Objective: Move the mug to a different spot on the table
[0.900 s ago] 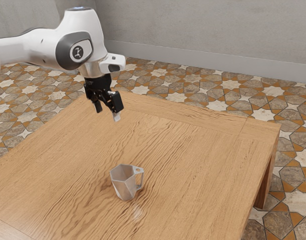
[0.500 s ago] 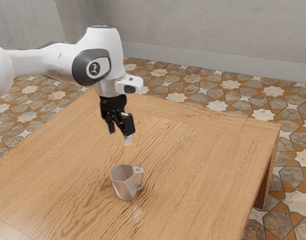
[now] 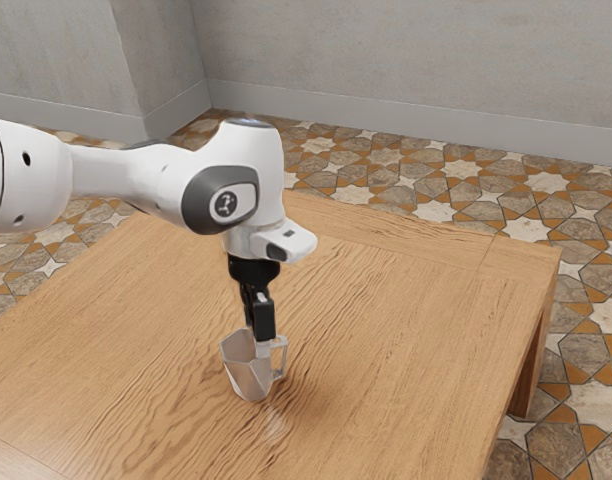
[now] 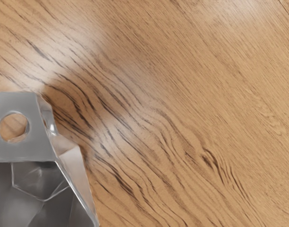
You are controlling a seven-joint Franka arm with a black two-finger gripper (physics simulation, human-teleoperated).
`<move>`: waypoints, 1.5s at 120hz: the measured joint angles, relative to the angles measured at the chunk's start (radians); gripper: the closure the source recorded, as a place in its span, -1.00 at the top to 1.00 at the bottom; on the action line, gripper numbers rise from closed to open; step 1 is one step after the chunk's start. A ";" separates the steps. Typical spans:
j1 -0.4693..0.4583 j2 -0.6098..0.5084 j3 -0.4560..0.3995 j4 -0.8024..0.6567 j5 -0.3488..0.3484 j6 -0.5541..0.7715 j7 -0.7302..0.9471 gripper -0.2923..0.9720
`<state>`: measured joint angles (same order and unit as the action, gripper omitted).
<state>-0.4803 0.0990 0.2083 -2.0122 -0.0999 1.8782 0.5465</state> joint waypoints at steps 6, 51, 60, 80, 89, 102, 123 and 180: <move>-0.010 0.010 -0.006 -0.001 -0.014 0.015 0.020 0.54; -0.009 0.097 -0.009 0.014 0.107 0.138 0.086 0.54; -0.010 0.105 -0.009 0.014 0.113 0.149 0.087 0.54; -0.010 0.136 -0.009 0.015 0.115 0.170 0.085 0.54; -0.010 0.148 -0.009 0.026 0.118 0.179 0.084 0.54; -0.011 0.165 -0.009 0.046 0.121 0.191 0.082 0.54; -0.011 0.183 -0.008 0.052 0.122 0.205 0.080 0.54; -0.011 0.227 0.002 0.042 0.119 0.243 0.076 0.54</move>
<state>-0.4909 0.3264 0.2101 -1.9698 0.0187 2.1210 0.6223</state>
